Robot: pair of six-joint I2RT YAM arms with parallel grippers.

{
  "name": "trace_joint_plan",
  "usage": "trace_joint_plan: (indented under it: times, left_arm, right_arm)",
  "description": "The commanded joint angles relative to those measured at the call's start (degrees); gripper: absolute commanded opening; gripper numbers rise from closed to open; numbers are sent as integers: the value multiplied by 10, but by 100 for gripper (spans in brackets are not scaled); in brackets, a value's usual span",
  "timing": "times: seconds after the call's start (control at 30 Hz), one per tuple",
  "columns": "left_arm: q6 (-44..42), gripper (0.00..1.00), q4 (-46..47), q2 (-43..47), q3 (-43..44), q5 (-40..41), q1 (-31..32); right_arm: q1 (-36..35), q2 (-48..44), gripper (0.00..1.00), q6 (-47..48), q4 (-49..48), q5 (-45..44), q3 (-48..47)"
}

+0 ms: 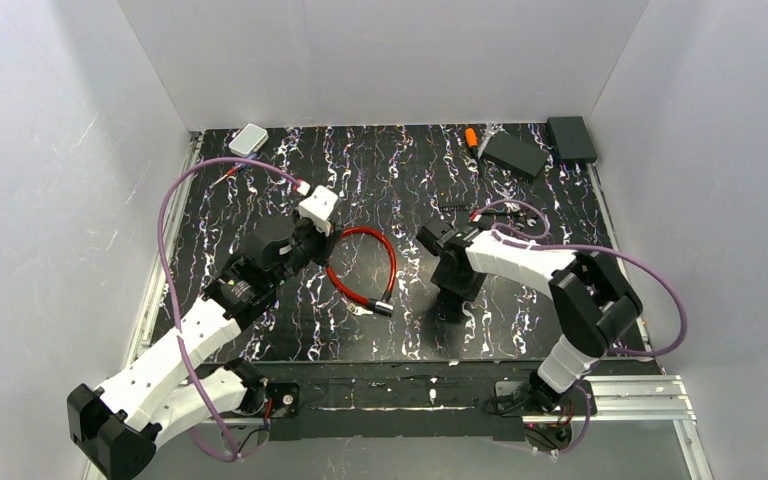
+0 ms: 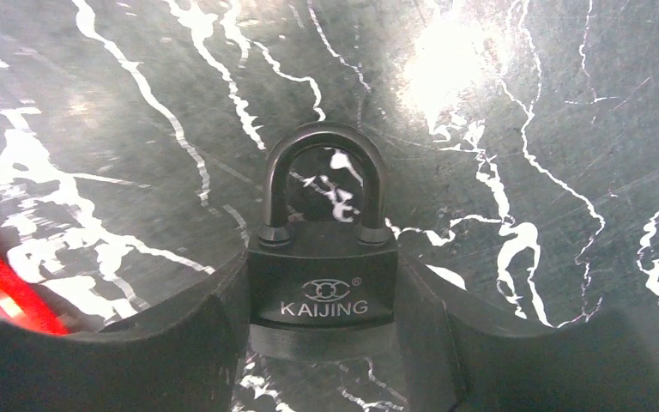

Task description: Unlock with the key

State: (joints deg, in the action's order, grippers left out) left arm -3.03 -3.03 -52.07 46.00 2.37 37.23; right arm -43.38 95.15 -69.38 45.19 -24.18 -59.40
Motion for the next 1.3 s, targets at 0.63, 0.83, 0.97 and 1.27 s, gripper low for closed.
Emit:
trace_joint_plan:
  times: [0.63, 0.83, 0.97, 1.27]
  left_arm:
    - [67, 0, 51, 74, -7, -74, -2]
    - [187, 0, 67, 73, 27, -171, -2]
    - [218, 0, 78, 46, 60, -229, 16]
    - [256, 0, 117, 32, 65, -234, 40]
  right_arm:
    - [6, -321, 1, -226, -257, 1, -16]
    - [6, -376, 1, -246, -283, 4, -11]
    - [6, -427, 1, -285, -317, 2, 27]
    - [6, -476, 1, -313, -367, -37, 80]
